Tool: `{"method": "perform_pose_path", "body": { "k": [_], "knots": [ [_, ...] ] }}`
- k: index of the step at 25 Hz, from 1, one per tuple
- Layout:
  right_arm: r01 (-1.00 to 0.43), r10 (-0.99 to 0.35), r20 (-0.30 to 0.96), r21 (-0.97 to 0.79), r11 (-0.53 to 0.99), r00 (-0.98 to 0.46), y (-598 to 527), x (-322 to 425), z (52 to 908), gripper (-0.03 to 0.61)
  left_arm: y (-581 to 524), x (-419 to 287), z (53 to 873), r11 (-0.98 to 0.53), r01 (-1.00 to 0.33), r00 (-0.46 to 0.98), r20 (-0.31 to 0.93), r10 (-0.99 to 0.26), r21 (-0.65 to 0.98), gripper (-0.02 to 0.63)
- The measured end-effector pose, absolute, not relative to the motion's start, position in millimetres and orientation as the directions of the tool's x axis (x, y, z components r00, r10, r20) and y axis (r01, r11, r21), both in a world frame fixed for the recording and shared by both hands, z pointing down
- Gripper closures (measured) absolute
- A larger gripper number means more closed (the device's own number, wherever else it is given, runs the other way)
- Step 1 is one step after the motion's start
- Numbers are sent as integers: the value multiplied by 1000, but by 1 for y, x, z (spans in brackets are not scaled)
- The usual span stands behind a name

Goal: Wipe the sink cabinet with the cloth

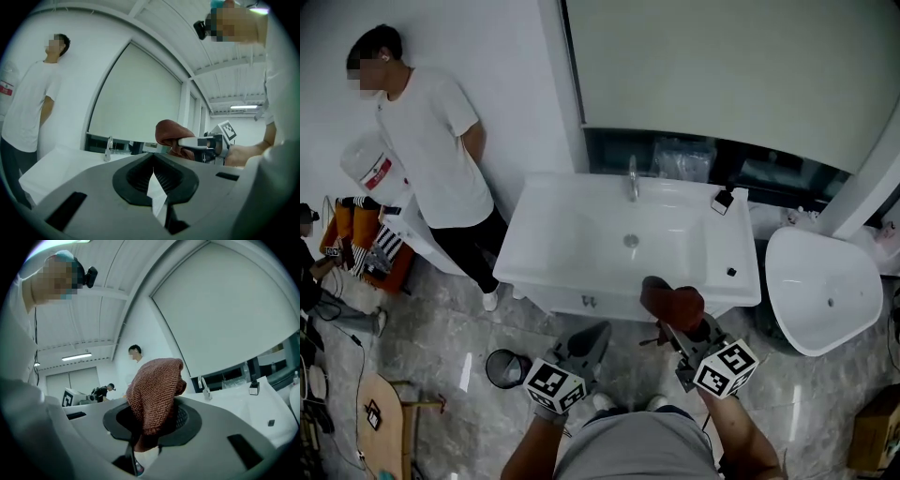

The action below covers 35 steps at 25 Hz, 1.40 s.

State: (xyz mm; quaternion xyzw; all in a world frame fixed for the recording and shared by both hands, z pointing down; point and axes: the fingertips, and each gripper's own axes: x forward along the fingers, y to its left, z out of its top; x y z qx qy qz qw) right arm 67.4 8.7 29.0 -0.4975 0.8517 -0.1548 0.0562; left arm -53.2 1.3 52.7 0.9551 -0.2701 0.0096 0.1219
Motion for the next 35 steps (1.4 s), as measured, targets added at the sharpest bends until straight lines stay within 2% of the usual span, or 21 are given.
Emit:
{"method": "perform_pose_path", "body": {
  "k": [5,15,35],
  "knots": [
    [-827,-865,23,-306,472,-502,-1,59,17,483,-9,-64,35,-818,-541,839,59,-541,197,603],
    [-832,-855,39,-253,493,-518,-12,44,21,483,-21,-69,22,-811,-552,829,19,-560,191,603],
    [-838,-860,27,-244,489,-509,-16,57,18,483,-22,-57,11,-832,-535,843,25,-537,146,601]
  ]
}}
